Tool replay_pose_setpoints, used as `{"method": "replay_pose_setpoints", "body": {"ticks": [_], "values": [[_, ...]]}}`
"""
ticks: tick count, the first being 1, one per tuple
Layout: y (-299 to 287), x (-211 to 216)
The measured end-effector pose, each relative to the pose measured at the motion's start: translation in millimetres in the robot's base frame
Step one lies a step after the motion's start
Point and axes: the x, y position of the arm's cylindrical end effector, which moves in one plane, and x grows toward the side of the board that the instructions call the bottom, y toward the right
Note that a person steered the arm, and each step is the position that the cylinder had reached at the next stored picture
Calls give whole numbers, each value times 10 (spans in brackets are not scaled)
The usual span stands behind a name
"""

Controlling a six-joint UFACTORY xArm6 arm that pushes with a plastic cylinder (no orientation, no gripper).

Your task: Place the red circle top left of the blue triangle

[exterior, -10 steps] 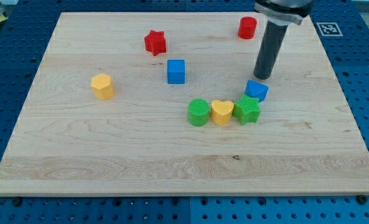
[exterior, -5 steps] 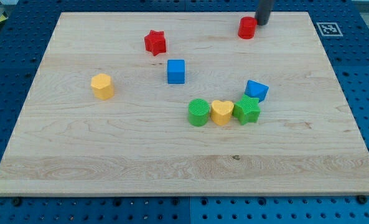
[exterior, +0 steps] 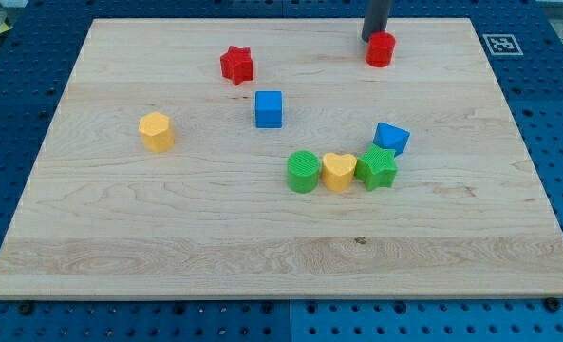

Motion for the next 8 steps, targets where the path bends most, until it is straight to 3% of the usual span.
{"method": "replay_pose_setpoints", "body": {"ticks": [3,6,8], "values": [[0,576],[194,531],[225,889]]}}
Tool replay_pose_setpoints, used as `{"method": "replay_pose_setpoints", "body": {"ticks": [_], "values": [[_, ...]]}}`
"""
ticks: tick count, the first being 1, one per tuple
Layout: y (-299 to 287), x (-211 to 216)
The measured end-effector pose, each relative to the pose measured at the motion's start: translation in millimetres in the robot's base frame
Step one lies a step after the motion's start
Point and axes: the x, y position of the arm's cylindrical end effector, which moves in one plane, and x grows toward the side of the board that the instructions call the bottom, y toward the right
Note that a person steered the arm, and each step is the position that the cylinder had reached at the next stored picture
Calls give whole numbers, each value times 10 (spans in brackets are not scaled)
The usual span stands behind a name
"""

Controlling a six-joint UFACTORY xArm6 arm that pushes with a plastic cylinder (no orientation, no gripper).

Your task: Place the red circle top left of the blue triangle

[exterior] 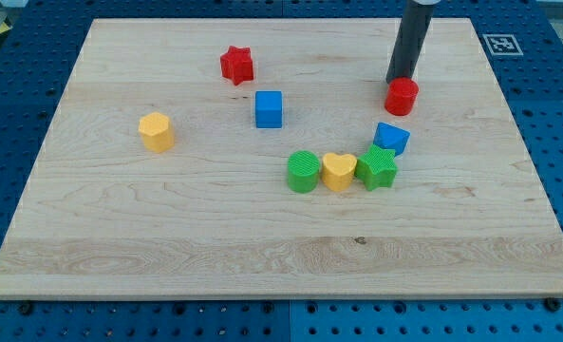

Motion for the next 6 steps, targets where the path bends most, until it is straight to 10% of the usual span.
{"method": "replay_pose_setpoints", "body": {"ticks": [6], "values": [[-5,255]]}}
